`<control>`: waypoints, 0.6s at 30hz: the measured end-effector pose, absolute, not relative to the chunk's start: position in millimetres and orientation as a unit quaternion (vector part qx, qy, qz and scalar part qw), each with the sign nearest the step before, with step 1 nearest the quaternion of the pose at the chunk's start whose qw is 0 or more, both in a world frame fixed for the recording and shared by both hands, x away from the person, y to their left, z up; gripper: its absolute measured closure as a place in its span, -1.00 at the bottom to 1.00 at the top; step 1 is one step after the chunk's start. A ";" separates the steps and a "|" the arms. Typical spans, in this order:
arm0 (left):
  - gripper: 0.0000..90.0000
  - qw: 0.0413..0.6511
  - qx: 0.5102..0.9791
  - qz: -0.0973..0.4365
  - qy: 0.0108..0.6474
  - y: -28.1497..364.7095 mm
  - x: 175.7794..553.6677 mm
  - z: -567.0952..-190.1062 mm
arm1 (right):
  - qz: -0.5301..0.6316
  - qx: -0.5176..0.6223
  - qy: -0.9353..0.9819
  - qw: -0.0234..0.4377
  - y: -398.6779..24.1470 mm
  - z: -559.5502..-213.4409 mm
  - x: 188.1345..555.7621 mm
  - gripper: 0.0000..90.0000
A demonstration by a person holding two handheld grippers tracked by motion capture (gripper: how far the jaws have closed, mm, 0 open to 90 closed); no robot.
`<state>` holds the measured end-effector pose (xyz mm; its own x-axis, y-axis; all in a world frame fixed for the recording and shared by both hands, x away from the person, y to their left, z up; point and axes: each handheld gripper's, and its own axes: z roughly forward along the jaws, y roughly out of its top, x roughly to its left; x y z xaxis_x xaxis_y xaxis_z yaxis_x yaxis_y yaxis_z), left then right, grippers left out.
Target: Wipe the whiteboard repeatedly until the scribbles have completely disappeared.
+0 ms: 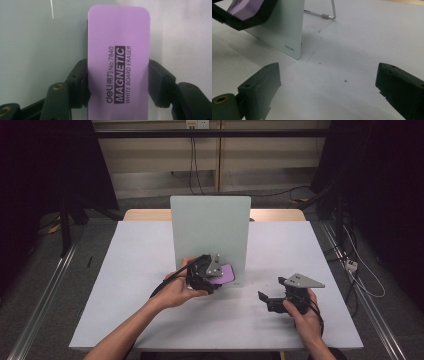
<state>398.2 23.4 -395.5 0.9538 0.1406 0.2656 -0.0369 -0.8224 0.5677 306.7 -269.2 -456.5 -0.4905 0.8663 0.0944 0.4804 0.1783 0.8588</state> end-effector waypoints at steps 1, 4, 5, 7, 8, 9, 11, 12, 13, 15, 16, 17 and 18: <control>-0.08 0.297 0.942 0.153 0.029 25.3 399.4 -391.9 | 0.450 0.457 0.737 0.215 -269.2 -456.5 306.7 -0.87; -0.08 0.316 0.934 0.159 0.045 31.4 403.4 -381.2 | 0.450 0.458 0.736 0.214 -268.9 -456.5 306.9 -0.87; -0.08 0.320 0.932 0.162 0.047 33.9 405.2 -377.2 | 0.450 0.458 0.736 0.214 -268.9 -456.5 306.9 -0.87; -0.08 0.326 0.929 0.169 0.052 38.3 408.0 -370.0 | 0.449 0.458 0.737 0.214 -268.6 -456.5 306.9 -0.87; -0.08 0.333 0.926 0.170 0.058 40.7 409.2 -366.7 | 0.449 0.458 0.736 0.214 -268.6 -456.5 306.9 -0.87; -0.08 0.338 0.923 0.172 0.060 43.5 411.3 -363.2 | 0.449 0.458 0.736 0.214 -268.7 -456.5 306.9 -0.87; -0.08 0.346 0.919 0.176 0.066 48.9 414.4 -356.4 | 0.449 0.459 0.736 0.215 -268.8 -456.6 306.9 -0.87; -0.08 0.347 0.918 0.181 0.067 51.4 415.7 -352.7 | 0.449 0.459 0.736 0.215 -268.9 -456.5 306.9 -0.87; -0.08 0.349 0.916 0.185 0.072 53.6 416.2 -349.4 | 0.449 0.458 0.736 0.214 -268.8 -456.6 306.9 -0.87; -0.08 0.361 0.910 0.190 0.081 57.9 419.2 -343.2 | 0.449 0.458 0.736 0.214 -268.7 -456.6 307.0 -0.87; -0.08 0.367 0.907 0.191 0.084 59.2 420.1 -341.2 | 0.449 0.458 0.737 0.215 -268.7 -456.8 307.2 -0.87; -0.08 0.372 0.903 0.194 0.086 60.1 420.6 -340.6 | 0.449 0.458 0.737 0.214 -268.7 -457.0 307.6 -0.87; -0.08 0.373 0.903 0.194 0.088 61.2 420.9 -339.7 | 0.449 0.459 0.737 0.214 -268.5 -457.0 307.9 -0.87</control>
<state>420.9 61.2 -339.7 0.9095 0.3029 0.2848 0.0137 -0.7065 0.7076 307.9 -268.5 -457.0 -0.4876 0.8678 0.0961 0.4837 0.1768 0.8572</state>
